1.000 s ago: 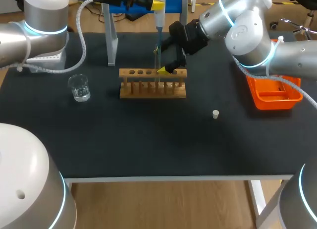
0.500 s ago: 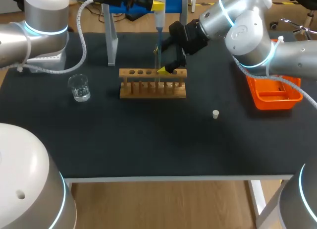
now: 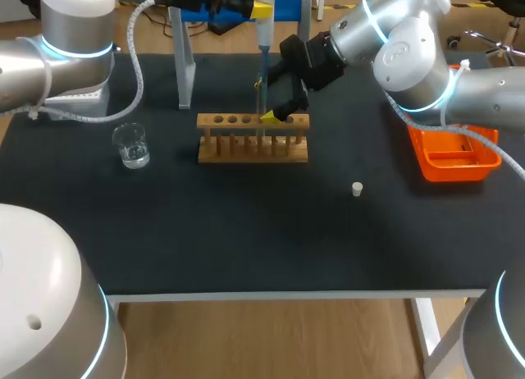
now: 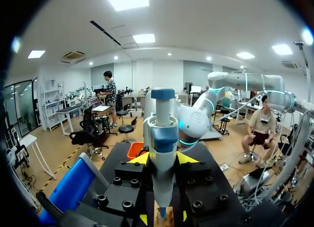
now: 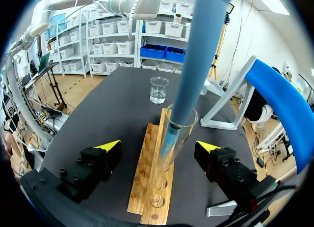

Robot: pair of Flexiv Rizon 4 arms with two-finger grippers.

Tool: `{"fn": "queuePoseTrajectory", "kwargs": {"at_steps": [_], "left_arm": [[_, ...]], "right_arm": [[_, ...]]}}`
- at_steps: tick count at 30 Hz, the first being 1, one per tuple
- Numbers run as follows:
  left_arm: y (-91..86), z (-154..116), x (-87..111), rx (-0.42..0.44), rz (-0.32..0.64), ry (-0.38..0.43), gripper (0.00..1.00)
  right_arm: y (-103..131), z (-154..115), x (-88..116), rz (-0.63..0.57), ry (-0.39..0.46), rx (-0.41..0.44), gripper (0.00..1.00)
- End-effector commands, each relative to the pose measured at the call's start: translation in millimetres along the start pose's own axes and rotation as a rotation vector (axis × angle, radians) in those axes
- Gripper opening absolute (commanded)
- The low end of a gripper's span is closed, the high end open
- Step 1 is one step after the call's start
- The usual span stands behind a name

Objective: Invert the test tube, pick up the pipette, mount the tip to pipette, aspirate from beaker and dispense into the tube, eject the tip, return the pipette, and cap with the stopper.

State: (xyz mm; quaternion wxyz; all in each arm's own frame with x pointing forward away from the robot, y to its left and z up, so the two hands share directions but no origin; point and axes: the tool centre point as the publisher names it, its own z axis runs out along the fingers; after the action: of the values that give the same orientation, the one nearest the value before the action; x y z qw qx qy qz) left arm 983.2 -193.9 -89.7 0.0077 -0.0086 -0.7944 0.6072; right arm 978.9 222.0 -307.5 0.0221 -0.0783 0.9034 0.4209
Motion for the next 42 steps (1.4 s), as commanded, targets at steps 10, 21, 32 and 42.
{"fn": "queuePoseTrajectory", "kwargs": {"at_steps": [10, 21, 32, 42], "left_arm": [[0.2, -0.1, -0.7, 0.001, 0.001, 0.002, 0.0], [0.2, -0.1, -0.7, 0.001, 0.001, 0.002, 0.0], [0.2, -0.1, -0.7, 0.001, 0.001, 0.002, 0.0], [0.2, -0.1, -0.7, 0.001, 0.001, 0.002, 0.0]], "right_arm": [[0.1, -1.0, 0.2, 0.001, 0.001, 0.002, 1.0], [2.9, -10.8, 3.0, -0.001, -0.002, -0.001, 1.0], [1.5, -47.1, 15.5, 0.084, -0.061, -0.018, 1.0], [25.6, -116.0, 22.2, 0.144, -0.148, -0.036, 1.0]]}}
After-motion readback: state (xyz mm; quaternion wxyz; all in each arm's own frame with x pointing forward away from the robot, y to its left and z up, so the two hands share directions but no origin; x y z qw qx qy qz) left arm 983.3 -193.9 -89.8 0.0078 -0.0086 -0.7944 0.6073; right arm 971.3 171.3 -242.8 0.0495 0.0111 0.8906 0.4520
